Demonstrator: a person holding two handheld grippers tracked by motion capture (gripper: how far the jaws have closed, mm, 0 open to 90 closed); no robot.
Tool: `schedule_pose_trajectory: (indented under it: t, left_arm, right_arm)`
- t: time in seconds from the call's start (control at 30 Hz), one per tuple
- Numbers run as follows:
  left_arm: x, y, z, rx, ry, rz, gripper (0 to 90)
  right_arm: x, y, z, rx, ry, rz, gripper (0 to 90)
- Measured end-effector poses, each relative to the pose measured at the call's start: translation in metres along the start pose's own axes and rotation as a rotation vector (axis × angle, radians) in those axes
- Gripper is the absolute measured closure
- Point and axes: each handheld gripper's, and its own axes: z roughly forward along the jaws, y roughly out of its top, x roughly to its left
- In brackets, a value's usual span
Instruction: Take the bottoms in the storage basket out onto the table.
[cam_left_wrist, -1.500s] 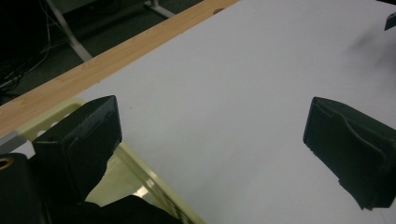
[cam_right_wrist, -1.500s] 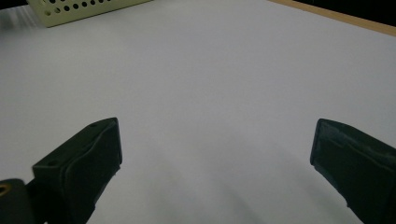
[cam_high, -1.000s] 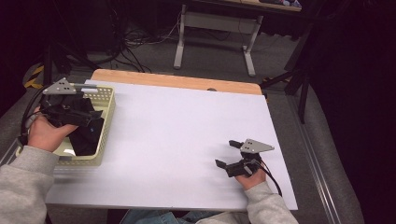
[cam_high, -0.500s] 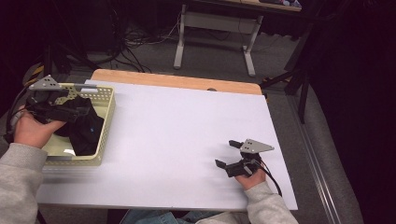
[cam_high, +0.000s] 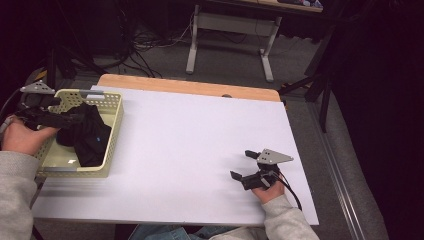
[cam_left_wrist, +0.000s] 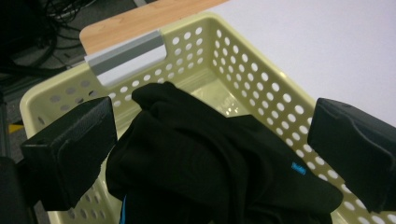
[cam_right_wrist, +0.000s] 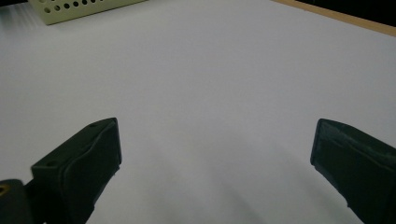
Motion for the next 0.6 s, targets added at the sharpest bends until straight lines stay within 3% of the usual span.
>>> schedule_pose_trajectory:
  t: [0.23,0.6]
  left_arm:
    - [0.004,-0.005,0.009,0.054,-0.007,-0.023,1.1]
    - [0.007,-0.013,0.027,0.094,-0.010,-0.057,0.5]
  right_arm:
    - [0.000,0.000,0.000,0.001,-0.001,-0.001,2.3]
    - [0.000,0.000,0.001,0.005,0.006,-0.001,2.4]
